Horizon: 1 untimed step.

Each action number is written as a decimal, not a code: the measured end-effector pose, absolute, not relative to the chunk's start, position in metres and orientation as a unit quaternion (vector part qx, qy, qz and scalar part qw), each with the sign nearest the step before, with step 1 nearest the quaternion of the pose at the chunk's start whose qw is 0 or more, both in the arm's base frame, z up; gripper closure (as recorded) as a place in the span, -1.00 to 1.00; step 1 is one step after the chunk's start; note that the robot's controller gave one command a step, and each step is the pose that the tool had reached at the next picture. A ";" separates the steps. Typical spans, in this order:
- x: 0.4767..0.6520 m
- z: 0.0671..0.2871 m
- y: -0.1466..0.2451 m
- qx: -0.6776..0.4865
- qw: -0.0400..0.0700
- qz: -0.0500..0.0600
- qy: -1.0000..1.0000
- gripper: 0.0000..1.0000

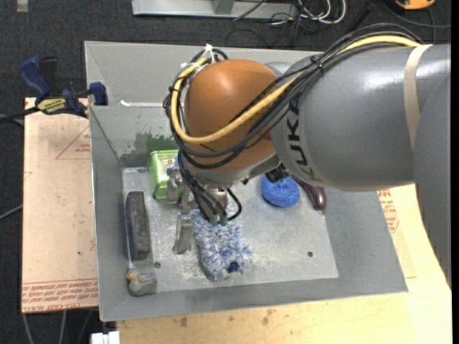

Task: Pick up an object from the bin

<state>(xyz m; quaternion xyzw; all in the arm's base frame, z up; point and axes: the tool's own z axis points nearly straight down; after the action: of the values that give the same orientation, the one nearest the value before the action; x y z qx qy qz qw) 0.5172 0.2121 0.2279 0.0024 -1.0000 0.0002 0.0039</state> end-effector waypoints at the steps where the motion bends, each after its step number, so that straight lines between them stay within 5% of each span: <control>1: 0.519 0.232 0.211 0.000 0.000 -0.001 -1.000 -1.00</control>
Offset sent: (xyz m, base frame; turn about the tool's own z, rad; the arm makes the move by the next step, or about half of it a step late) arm 0.0581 -0.0667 -0.1579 -0.4138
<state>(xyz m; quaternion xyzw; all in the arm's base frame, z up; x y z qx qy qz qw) 0.5191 0.2107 0.2324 0.0002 -1.0000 -0.0006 -0.0001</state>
